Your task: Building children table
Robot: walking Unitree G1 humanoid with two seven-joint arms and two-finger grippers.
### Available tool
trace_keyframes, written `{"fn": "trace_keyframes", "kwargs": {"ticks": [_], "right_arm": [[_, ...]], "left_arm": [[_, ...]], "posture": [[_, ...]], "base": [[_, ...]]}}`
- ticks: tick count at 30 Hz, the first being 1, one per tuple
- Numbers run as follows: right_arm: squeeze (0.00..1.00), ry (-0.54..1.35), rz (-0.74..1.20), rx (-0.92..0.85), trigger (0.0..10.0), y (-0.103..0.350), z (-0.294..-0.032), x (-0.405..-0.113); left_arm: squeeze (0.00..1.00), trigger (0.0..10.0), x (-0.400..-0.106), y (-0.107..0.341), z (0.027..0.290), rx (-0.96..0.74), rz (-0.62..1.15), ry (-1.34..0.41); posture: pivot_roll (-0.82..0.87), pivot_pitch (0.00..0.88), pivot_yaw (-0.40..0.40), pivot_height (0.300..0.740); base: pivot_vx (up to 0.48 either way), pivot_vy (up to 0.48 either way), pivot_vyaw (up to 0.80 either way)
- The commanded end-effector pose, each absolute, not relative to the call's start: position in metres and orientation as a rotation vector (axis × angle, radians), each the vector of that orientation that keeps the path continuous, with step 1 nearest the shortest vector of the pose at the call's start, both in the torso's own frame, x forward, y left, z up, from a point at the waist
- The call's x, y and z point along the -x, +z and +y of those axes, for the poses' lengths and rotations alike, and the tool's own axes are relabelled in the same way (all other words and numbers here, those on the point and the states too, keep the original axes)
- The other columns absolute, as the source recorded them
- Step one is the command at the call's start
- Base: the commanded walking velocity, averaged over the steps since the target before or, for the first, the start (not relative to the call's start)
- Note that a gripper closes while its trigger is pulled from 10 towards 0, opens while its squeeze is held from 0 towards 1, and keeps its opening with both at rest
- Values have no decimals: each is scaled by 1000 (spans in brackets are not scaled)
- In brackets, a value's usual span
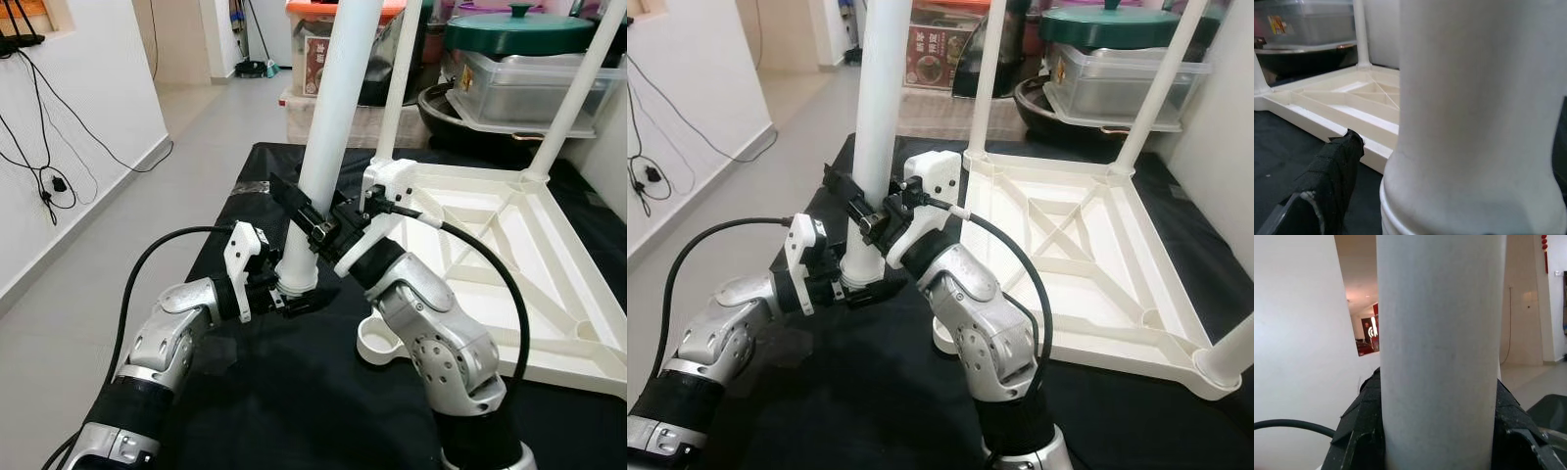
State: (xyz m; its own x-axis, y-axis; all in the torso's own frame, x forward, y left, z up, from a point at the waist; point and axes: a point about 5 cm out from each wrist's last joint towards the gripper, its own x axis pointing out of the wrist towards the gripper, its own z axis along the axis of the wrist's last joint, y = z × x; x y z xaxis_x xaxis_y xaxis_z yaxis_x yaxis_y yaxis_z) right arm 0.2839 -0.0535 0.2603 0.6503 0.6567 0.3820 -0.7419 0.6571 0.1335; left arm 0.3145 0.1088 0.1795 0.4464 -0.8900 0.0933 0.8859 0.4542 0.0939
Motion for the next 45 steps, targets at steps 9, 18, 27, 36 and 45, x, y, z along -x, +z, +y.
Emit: {"fn": "trace_keyframes", "kwargs": {"ticks": [9,18,27,36,45], "right_arm": [[1000,825,-242,-242,10000,252,-53,-283],[1000,828,-241,-235,10000,255,-60,-285],[0,829,-219,-141,10000,245,-64,-285],[0,845,-216,-93,0,238,-68,-281],[0,926,-230,-140,0,239,-62,-271]], "left_arm": [[584,4471,-312,174,116,-162,-105,-1111],[47,10000,-314,172,123,-215,-99,-1079],[0,10000,-316,169,129,-239,-95,-1040],[0,10000,-316,167,127,-239,-98,-1039],[0,10000,-319,164,125,-249,-104,-1020]], "posture": [[88,0,-20,740],[90,0,-25,740],[89,0,-25,740],[87,0,-23,740],[81,0,-18,740]], "base": [[0,0,0],[0,0,0],[0,0,0],[0,0,0],[0,0,0]]}}
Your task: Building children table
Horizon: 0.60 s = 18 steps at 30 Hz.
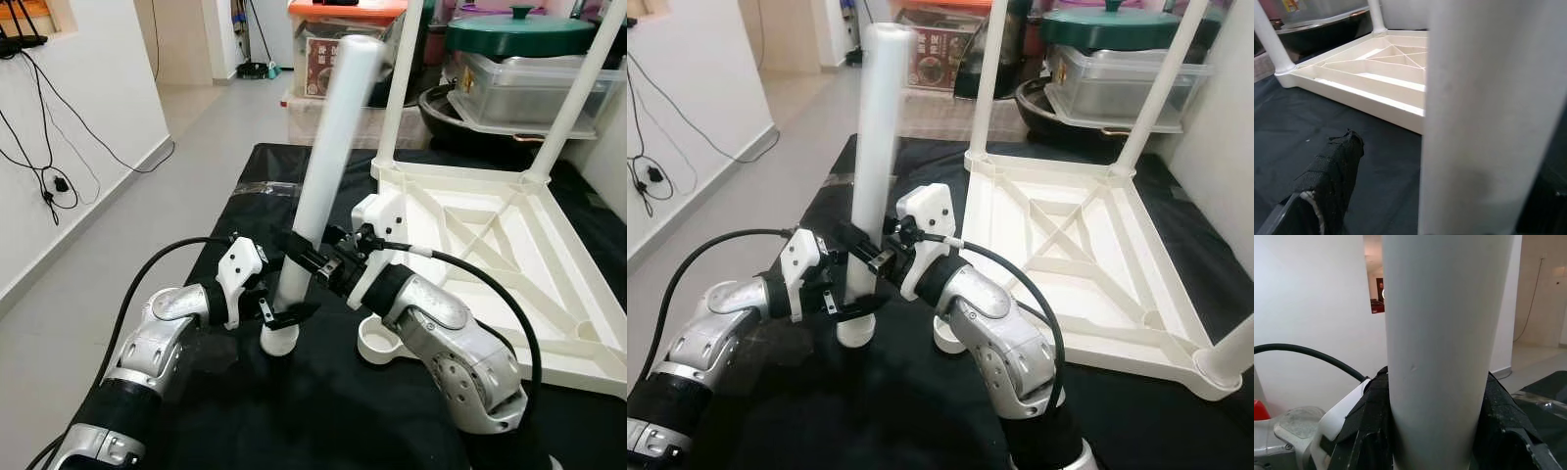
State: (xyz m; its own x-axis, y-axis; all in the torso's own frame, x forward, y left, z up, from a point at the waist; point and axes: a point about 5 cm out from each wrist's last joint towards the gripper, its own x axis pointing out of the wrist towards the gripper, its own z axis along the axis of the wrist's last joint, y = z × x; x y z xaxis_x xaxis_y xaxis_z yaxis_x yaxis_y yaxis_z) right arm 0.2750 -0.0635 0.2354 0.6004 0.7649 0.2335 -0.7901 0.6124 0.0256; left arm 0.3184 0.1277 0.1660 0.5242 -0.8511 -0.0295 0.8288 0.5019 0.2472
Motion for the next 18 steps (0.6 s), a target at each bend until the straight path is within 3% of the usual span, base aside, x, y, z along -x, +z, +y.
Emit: {"fn": "trace_keyframes", "kwargs": {"ticks": [1,10,18], "right_arm": [[0,926,-229,-148,0,239,-62,-271],[0,892,-248,-174,0,243,-66,-274],[0,822,-325,-129,0,268,-91,-295]], "left_arm": [[0,10000,-319,164,125,-251,-105,-1019],[0,10000,-317,161,126,-236,-101,-1002],[0,10000,-301,155,131,-204,-28,-1118]], "posture": [[80,0,-18,740],[81,0,-23,740],[90,0,-31,740]], "base": [[0,0,0],[0,0,0],[0,0,0]]}}
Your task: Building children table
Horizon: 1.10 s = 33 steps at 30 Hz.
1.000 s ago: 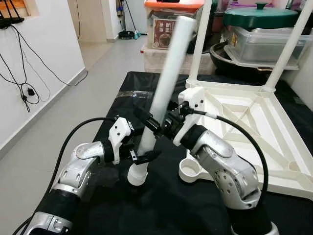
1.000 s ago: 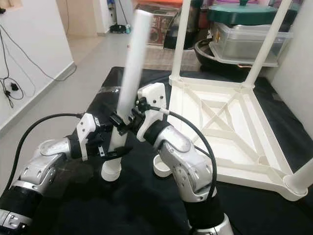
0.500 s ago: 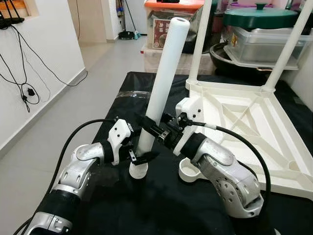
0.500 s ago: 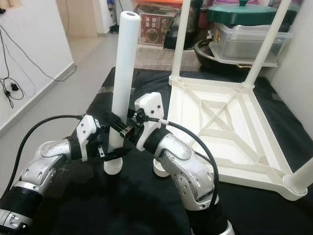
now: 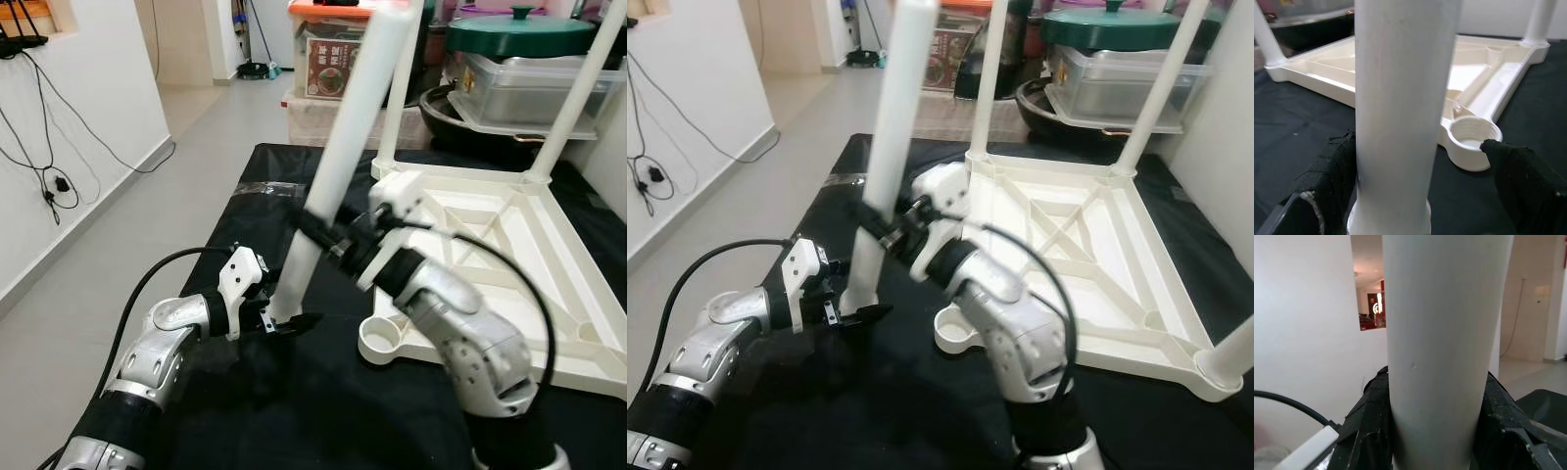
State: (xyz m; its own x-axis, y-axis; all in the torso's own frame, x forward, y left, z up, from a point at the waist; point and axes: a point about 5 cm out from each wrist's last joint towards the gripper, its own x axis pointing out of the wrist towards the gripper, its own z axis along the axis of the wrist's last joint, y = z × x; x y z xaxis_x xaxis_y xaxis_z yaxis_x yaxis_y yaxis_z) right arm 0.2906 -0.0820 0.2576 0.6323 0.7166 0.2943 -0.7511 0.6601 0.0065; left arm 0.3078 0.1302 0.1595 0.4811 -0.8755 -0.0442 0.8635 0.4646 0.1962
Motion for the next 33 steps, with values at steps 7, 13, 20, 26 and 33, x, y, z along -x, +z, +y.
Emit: {"fn": "trace_keyframes", "kwargs": {"ticks": [7,13,20,26,33], "right_arm": [[0,917,-369,-95,0,283,-99,-292],[0,1025,-381,-98,0,284,-97,-280],[0,1117,-365,-79,0,278,-94,-272],[0,1130,-367,-83,0,279,-96,-276],[0,1170,-395,-110,0,289,-90,-273]], "left_arm": [[0,10000,-298,149,137,-225,13,-1143],[0,10000,-300,152,141,-248,6,-1128],[0,10000,-304,168,143,-260,-70,-1097],[0,10000,-305,175,152,-262,-97,-1045],[0,10000,-300,162,147,-257,-42,-1096]], "posture": [[88,0,-32,740],[88,0,-32,740],[91,0,-34,740],[98,0,-44,740],[90,0,-37,740]], "base": [[0,0,0],[0,0,0],[0,0,0],[0,0,0],[0,0,0]]}}
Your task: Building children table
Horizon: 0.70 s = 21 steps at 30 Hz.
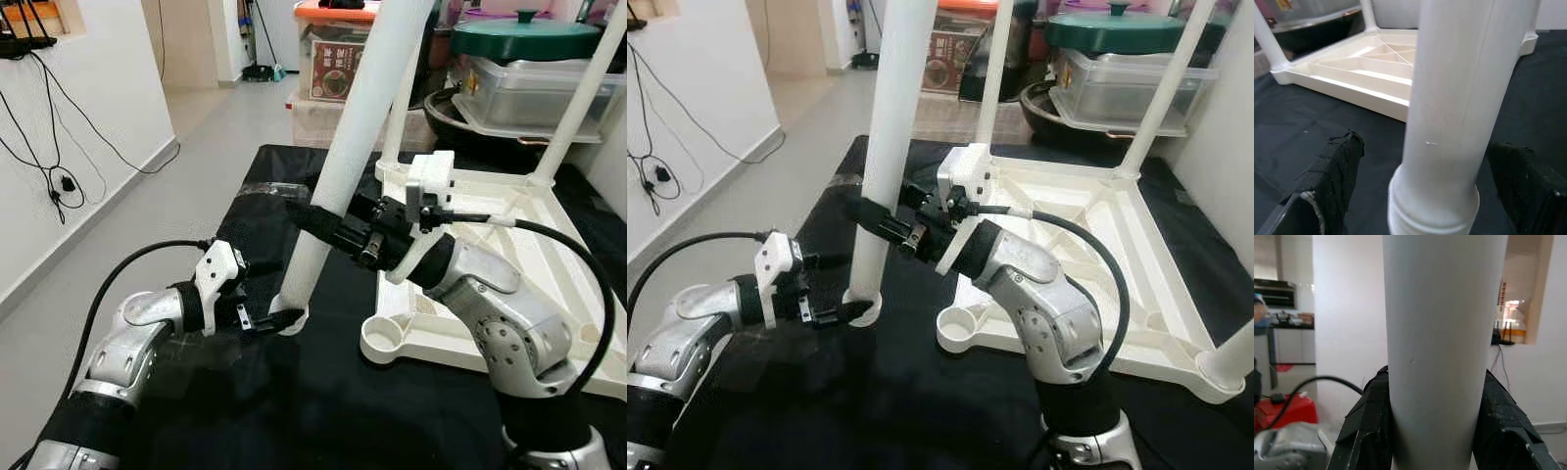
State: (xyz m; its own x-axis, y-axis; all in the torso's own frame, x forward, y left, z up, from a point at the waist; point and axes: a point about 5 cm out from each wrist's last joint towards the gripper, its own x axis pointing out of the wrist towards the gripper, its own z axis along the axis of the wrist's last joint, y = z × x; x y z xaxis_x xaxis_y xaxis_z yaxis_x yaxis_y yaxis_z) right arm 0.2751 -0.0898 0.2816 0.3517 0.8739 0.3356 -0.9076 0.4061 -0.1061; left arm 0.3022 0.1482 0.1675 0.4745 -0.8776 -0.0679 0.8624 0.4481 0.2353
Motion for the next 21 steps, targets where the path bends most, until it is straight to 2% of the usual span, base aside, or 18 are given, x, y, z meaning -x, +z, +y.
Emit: {"fn": "trace_keyframes", "kwargs": {"ticks": [1,17,19,20,21], "right_arm": [[0,1179,-402,-113,0,292,-89,-272],[0,1294,-389,-160,0,292,-71,-257],[0,1310,-375,-173,0,290,-69,-255],[0,1314,-374,-175,0,290,-68,-254],[0,1317,-374,-176,0,291,-68,-254]], "left_arm": [[0,10000,-300,159,147,-259,-28,-1110],[0,10000,-307,157,139,-302,-20,-1153],[0,7882,-309,155,139,-310,-19,-1156],[0,6510,-308,154,138,-313,-17,-1157],[0,4627,-308,153,138,-315,-15,-1159]], "posture": [[90,0,-37,740],[80,0,-37,740],[80,0,-38,740],[79,0,-39,740],[79,0,-39,740]], "base": [[0,0,0],[0,0,0],[0,0,0],[0,0,0],[0,0,0]]}}
